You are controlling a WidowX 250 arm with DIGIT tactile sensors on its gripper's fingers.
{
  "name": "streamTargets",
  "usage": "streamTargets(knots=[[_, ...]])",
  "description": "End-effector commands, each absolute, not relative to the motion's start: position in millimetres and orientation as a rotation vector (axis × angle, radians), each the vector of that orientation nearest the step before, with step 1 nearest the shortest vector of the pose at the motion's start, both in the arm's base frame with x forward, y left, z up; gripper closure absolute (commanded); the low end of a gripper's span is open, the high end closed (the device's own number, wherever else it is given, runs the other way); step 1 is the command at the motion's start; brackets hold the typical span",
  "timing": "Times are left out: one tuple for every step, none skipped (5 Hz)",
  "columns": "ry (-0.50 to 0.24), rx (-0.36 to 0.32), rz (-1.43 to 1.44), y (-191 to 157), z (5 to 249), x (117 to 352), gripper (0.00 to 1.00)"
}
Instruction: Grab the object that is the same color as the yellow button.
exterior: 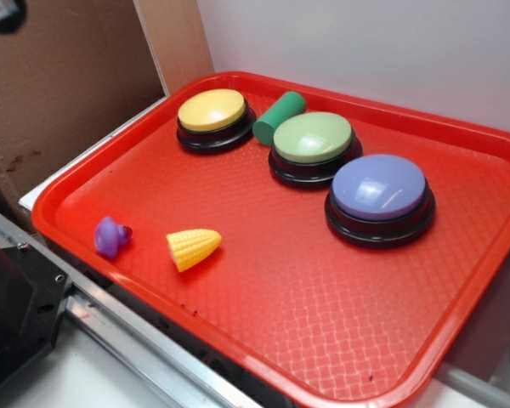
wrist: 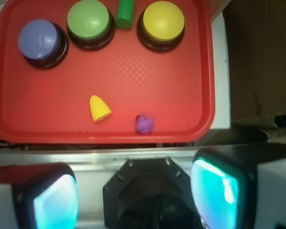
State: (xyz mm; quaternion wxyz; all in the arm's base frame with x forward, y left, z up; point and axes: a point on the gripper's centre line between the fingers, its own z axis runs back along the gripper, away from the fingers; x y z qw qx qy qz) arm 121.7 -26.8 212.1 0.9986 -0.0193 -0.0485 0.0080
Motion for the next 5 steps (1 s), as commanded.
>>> streamTargets(knots=[[-0.164,-0.059,-0.033,-47,172,146,0.00],[-0.156,-0.054,-0.089,-59,139,161,0.00],[-0.126,-0.051,-0.122,-70,104,167,0.00],[-0.079,-0.006,-0.120,-77,76,171,0.00],[-0.033,0.047,-0.147,-84,48,172,0.00]])
